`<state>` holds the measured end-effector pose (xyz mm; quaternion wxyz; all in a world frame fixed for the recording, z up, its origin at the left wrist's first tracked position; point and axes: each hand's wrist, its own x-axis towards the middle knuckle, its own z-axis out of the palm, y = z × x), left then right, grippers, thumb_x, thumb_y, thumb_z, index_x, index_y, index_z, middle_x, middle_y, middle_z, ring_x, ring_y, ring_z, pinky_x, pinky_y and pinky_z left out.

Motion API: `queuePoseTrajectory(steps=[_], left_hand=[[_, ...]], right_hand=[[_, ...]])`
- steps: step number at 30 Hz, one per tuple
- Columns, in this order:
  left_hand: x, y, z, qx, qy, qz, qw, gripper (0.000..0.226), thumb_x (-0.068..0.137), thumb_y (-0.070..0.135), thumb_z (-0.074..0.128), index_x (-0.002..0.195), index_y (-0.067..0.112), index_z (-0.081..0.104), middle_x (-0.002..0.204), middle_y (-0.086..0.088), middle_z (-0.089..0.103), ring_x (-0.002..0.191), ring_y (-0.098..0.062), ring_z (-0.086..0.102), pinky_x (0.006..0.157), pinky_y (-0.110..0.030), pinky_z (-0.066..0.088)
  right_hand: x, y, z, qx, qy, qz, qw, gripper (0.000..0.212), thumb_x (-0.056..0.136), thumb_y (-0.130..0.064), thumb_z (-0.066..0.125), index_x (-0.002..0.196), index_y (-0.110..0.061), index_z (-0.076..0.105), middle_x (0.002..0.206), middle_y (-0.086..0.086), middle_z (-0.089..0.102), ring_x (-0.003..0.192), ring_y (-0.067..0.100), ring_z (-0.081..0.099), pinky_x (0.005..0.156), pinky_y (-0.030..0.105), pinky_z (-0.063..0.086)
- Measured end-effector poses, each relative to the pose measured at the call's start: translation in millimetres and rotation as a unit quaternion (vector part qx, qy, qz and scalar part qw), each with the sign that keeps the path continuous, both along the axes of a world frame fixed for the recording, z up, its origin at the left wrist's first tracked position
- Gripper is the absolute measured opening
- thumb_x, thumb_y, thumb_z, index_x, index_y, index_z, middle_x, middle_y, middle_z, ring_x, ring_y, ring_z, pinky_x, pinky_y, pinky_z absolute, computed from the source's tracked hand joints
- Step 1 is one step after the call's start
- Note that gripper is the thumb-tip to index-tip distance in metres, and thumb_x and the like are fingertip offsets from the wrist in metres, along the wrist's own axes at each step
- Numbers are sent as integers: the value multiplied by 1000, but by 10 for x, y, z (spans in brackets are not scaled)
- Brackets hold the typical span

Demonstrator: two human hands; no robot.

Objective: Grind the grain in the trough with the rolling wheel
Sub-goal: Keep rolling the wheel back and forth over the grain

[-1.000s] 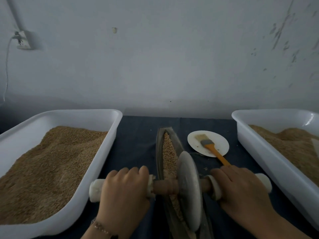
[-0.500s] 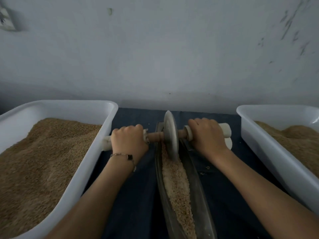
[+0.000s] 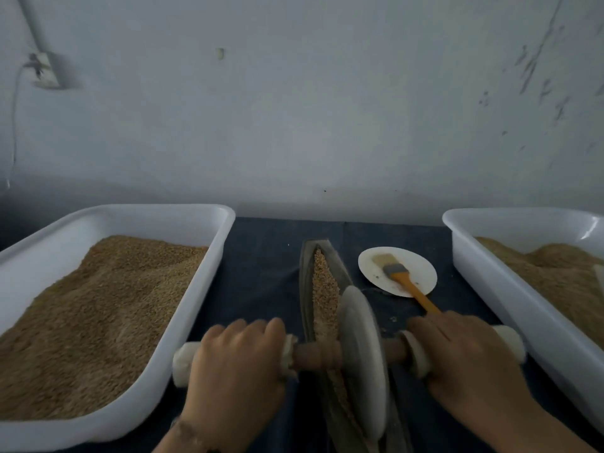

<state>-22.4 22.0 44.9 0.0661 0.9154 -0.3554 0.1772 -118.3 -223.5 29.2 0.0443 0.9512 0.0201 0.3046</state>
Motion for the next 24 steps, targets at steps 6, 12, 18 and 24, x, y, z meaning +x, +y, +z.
queuePoseTrajectory(steps=[6,12,18,24], left_hand=[[14,31,-69,-3,1,-11,1000,45,27,25,83,51,24,44,43,5,45,36,-15,47,37,-28,31],[680,-289,-256,-10,11,125,992,15,87,36,49,79,30,38,84,11,58,77,-10,55,65,-27,32],[1341,-541,-240,-79,49,175,980,20,88,43,55,85,23,50,89,3,64,81,-17,59,70,-29,41],[1078,-431,-193,-28,0,133,991,17,89,34,54,82,26,41,90,7,62,79,-13,54,71,-27,36]], right_hand=[[-7,2,53,-33,10,5,999,54,22,-6,88,70,-21,66,62,-5,57,50,18,55,48,27,35],[864,-112,2,-28,-18,-24,999,40,40,-3,86,70,-14,61,66,2,62,57,25,58,52,33,42],[1575,-197,250,-74,-46,-30,996,34,45,8,79,66,-9,58,60,8,58,55,31,57,51,33,40],[1215,-196,67,-35,-9,-38,999,30,55,-5,82,74,-13,60,70,4,62,63,26,57,57,34,39]])
